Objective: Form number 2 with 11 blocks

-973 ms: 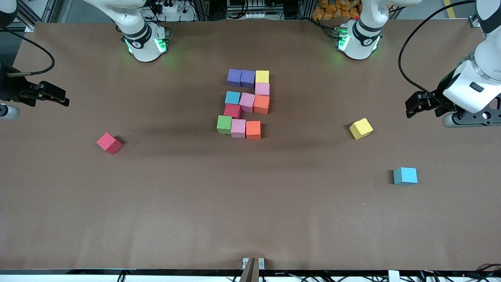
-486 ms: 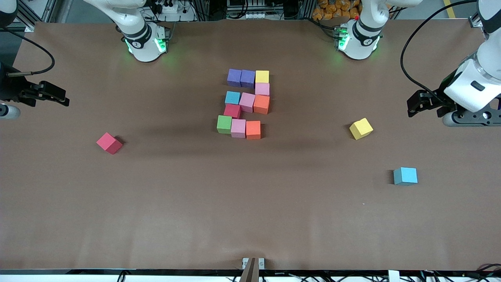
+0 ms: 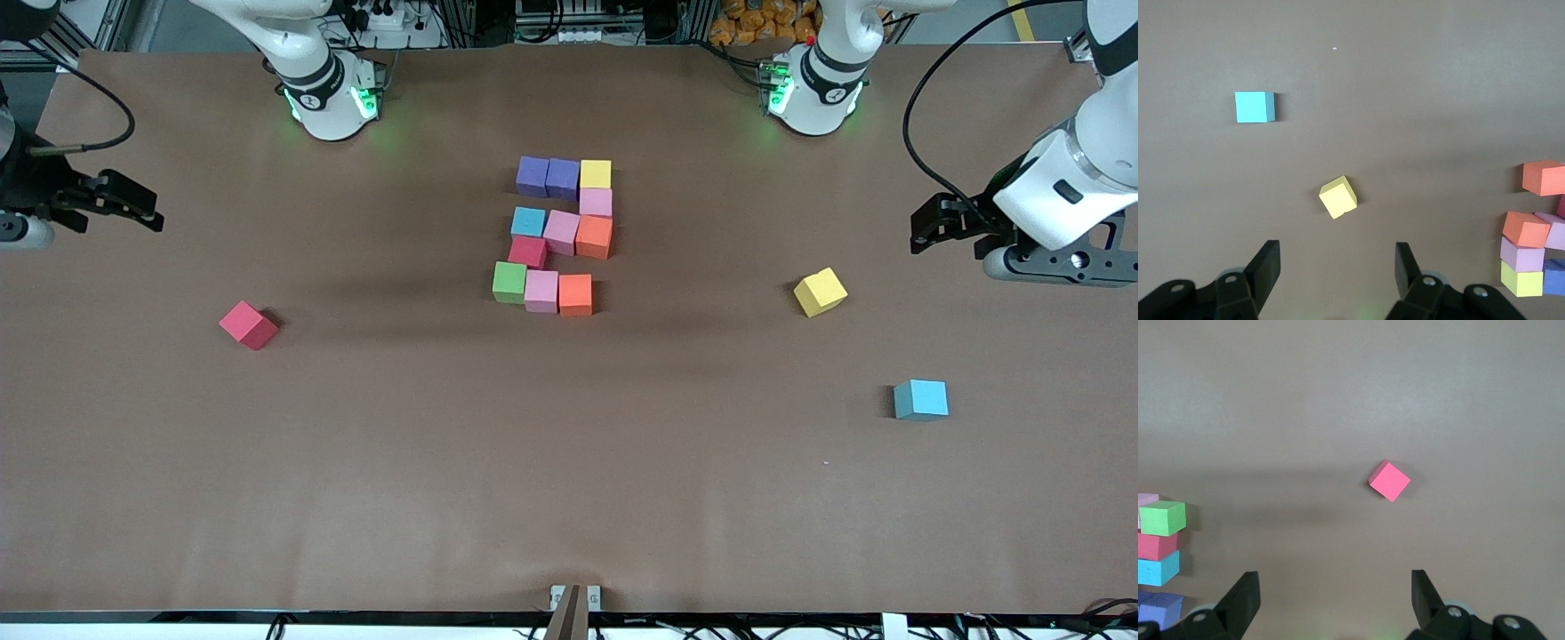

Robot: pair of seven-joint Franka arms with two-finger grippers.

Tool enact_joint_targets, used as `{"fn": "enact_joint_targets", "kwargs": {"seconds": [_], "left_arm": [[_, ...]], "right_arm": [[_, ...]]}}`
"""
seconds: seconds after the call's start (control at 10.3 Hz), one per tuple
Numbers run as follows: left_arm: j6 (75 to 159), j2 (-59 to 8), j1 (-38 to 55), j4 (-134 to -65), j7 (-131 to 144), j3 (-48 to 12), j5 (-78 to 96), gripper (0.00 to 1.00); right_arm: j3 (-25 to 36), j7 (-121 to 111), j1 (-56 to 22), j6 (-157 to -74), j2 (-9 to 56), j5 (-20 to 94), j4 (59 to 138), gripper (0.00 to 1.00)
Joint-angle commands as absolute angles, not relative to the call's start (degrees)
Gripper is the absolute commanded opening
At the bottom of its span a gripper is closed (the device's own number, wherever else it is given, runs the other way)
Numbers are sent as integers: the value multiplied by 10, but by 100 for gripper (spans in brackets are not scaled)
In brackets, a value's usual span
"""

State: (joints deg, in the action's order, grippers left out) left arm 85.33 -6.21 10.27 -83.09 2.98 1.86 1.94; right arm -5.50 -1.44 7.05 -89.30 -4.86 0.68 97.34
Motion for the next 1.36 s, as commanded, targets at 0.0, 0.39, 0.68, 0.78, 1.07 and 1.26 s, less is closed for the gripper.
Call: {"fn": "enact_joint_targets", "kwargs": {"seconds": [0.0,0.39,0.68,0.78,1.07,1.26], "left_arm": [[836,-43,57,-834,11,-31,32,78],[834,6,19,-853,23,-67,28,78],[831,4,17,-846,22,-71,19,78],[831,4,18,-846,25,-74,1,78],[831,4,18,-846,25,-74,-2,78],[831,4,18,-845,25,-73,-1,78]], "right_arm": [[-62,-21,84,-904,-69,14,998,100],[-55,-20,61,-903,-69,11,997,100],[-24,-19,36,-903,-69,10,997,100],[-25,-19,35,-903,-68,10,997,100],[-25,-19,35,-900,-68,10,996,100],[-25,-18,35,-898,-68,10,995,100]]}}
